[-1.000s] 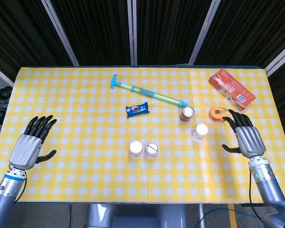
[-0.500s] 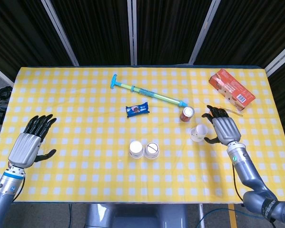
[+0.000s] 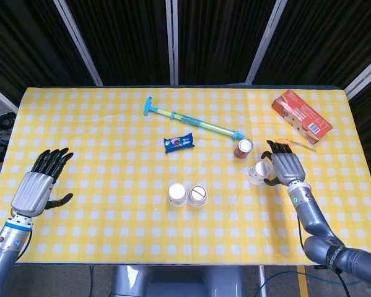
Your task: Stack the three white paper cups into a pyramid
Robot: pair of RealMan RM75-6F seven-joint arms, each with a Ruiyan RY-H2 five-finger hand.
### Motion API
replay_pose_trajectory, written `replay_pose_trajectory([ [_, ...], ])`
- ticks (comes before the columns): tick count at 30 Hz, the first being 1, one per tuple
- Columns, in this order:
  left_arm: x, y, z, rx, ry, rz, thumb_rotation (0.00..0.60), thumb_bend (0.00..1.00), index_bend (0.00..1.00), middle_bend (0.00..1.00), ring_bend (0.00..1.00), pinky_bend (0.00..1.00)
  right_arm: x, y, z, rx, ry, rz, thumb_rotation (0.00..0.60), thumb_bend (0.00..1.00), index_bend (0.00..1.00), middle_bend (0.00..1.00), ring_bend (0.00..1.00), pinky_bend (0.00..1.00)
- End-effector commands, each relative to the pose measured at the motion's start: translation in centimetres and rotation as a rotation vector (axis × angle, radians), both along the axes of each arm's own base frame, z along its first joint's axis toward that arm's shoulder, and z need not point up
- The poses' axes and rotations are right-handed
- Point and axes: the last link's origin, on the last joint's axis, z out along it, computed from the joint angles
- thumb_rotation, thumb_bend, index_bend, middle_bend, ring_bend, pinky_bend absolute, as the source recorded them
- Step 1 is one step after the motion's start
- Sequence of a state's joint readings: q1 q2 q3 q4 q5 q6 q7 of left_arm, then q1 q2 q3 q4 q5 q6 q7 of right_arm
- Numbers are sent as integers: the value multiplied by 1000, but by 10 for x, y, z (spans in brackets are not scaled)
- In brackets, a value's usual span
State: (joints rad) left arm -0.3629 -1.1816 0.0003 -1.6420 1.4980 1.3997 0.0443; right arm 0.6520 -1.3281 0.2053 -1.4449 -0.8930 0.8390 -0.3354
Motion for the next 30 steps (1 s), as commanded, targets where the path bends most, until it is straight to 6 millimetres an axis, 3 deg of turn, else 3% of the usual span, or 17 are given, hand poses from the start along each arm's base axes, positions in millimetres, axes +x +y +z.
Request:
replay_pose_trajectory([
  [1,0,0,0,-2,0,1,600,209,24,0,0,0,0,0,0,-2,-2,0,600,126,339,0,0,0],
  [11,-1,1,0,-2,-3,2,600,209,25,0,0,0,2,1,-4,-10,-31,7,600,209,497,50,0,0],
  [17,-1,0,2,4,-8,3,600,210,25,0,0,0,25,9,13,-60,-56,92,600,213,517,67,0,0],
  [24,-1,-1,5,11,-14,-1,600,209,26,0,0,0,67,30,54,-148,-97,226,600,212,516,70,0,0],
  [30,0,-3,4,3,-15,-8,600,209,26,0,0,0,96,52,63,-141,-121,314,600,212,520,70,0,0],
])
